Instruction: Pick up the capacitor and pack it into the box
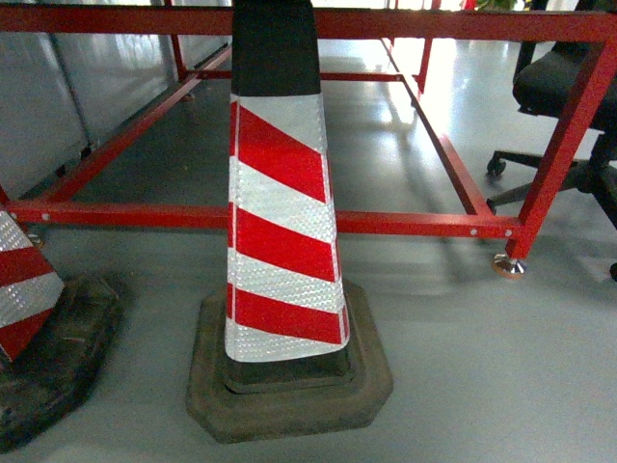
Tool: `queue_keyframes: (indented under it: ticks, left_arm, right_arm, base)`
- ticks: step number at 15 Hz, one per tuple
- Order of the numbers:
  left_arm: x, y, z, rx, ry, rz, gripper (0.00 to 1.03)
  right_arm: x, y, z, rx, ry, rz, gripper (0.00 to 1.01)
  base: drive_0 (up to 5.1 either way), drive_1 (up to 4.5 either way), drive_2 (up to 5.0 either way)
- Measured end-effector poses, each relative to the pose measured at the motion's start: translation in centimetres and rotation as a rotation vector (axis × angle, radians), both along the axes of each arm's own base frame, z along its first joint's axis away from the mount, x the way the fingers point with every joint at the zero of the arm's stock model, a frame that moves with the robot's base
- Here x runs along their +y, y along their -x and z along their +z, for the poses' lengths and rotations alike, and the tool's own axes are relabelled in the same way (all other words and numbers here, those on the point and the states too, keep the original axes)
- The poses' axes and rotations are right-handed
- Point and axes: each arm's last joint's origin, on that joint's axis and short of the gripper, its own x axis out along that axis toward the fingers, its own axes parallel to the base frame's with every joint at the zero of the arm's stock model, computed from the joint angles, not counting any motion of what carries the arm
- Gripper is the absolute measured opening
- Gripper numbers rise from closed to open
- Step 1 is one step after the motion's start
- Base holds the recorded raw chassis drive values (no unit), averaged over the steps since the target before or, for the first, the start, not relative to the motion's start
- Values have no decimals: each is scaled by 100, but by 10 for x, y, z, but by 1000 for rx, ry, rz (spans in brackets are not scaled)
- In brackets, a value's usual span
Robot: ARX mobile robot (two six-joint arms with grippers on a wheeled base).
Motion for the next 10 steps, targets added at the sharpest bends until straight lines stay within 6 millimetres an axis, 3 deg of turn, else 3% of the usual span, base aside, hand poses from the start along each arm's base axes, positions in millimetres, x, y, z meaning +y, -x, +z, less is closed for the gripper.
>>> queue_keyframes:
  ticks: [10]
  left_arm:
    - [0, 0, 0, 1, 0, 1, 44]
  right_arm:
    - [0, 0, 0, 1, -1, 2, 98]
  base:
    - [0, 0, 0]
